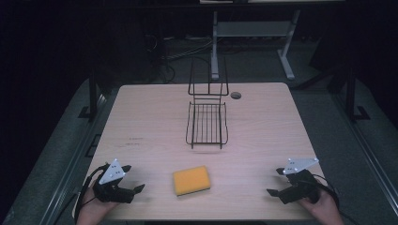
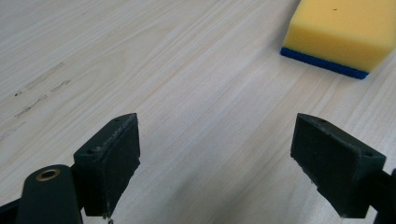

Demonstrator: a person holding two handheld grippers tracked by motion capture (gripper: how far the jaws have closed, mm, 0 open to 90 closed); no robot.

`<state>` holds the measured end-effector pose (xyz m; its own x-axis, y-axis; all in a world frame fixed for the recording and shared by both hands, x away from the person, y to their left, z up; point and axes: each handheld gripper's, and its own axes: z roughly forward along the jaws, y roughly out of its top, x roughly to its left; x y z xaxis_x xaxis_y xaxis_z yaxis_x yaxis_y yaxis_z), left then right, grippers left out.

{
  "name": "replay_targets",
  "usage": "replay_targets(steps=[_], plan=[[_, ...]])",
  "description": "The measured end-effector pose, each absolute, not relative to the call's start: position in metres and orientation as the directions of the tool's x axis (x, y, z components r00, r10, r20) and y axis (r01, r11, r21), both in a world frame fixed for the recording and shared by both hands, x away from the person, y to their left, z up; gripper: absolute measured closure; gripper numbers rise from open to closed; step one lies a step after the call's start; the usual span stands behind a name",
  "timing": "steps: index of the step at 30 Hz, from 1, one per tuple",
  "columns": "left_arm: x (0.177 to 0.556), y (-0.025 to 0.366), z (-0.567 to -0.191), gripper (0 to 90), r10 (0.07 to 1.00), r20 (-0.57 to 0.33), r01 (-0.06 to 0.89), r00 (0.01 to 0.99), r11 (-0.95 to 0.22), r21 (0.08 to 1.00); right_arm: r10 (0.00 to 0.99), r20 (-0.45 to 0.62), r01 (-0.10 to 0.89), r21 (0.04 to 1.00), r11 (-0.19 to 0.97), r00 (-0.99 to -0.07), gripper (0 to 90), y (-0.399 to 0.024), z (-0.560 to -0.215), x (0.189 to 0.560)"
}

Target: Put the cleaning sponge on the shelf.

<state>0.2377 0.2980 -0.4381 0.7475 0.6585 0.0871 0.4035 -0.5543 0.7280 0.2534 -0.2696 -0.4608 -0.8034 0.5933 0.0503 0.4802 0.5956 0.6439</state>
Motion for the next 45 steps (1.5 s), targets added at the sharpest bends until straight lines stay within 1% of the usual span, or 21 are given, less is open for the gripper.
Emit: replay_targets(steps=[22, 37, 45], plan=[[0.234, 0.285, -0.431, 15.1, 0.618, 0.093, 0.369, 0.780, -0.575, 0.730, 0.586, 0.047, 0.474, 0.643, 0.602, -0.809, 14.3, -0.267, -0.461, 0.253], [0.232, 0.270, -0.423, 13.9, 0.574, 0.101, 0.331, 0.813, -0.597, 0.730, 0.588, 0.048, 0.475, 0.645, 0.599, -0.807, 14.3, -0.267, -0.460, 0.252], [0.235, 0.258, -0.417, 13.8, 0.535, 0.101, 0.309, 0.839, -0.621, 0.720, 0.592, 0.044, 0.474, 0.648, 0.596, -0.804, 14.3, -0.269, -0.458, 0.251]])
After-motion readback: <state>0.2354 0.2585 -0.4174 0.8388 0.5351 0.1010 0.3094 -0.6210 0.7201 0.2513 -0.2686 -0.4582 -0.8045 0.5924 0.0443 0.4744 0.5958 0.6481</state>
